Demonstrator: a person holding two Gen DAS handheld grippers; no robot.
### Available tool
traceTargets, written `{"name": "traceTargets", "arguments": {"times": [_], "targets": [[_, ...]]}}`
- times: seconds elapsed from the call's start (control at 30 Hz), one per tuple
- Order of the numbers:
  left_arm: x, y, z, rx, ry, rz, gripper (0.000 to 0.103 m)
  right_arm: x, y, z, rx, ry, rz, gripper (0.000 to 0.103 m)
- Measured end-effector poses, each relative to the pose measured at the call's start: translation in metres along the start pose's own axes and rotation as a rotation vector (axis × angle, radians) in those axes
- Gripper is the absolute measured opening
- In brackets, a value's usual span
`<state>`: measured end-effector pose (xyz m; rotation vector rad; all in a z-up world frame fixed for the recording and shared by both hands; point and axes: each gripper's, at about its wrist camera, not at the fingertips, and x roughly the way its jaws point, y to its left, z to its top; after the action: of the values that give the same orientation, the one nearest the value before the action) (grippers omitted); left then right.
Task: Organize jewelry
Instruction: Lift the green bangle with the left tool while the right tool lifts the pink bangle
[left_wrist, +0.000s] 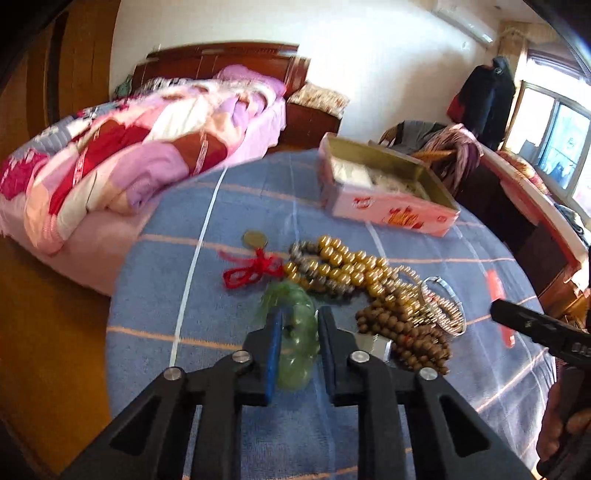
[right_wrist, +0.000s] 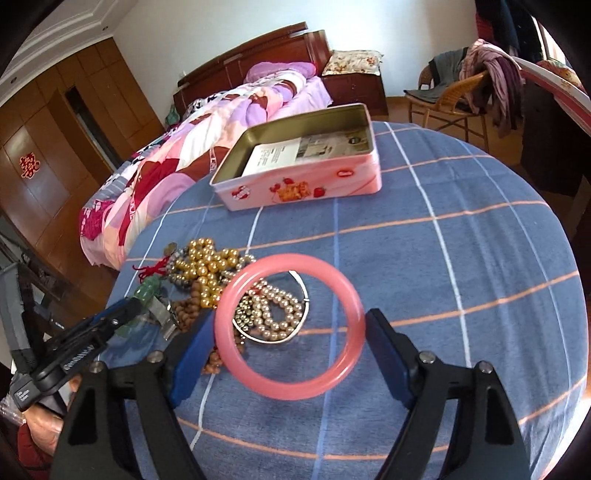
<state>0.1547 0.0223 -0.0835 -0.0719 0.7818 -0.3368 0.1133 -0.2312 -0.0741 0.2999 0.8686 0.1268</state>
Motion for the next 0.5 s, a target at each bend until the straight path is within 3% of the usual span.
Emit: {"name": "traceTargets", "arguments": {"times": [0.33, 0.5], "targets": [[-0.011, -0.0031, 0.0093, 0.027, -0.045, -0.013, 0.006, -0.0055, -0.0084, -0.0002, 0.026, -0.029, -0.017, 0.084], [-0.0104, -0.0074, 0.007, 0.06, 0.011, -0.068, 0.007, -0.0041, -0.0084, -0.0008, 0.023, -0.025, -0.017, 0.084]]}}
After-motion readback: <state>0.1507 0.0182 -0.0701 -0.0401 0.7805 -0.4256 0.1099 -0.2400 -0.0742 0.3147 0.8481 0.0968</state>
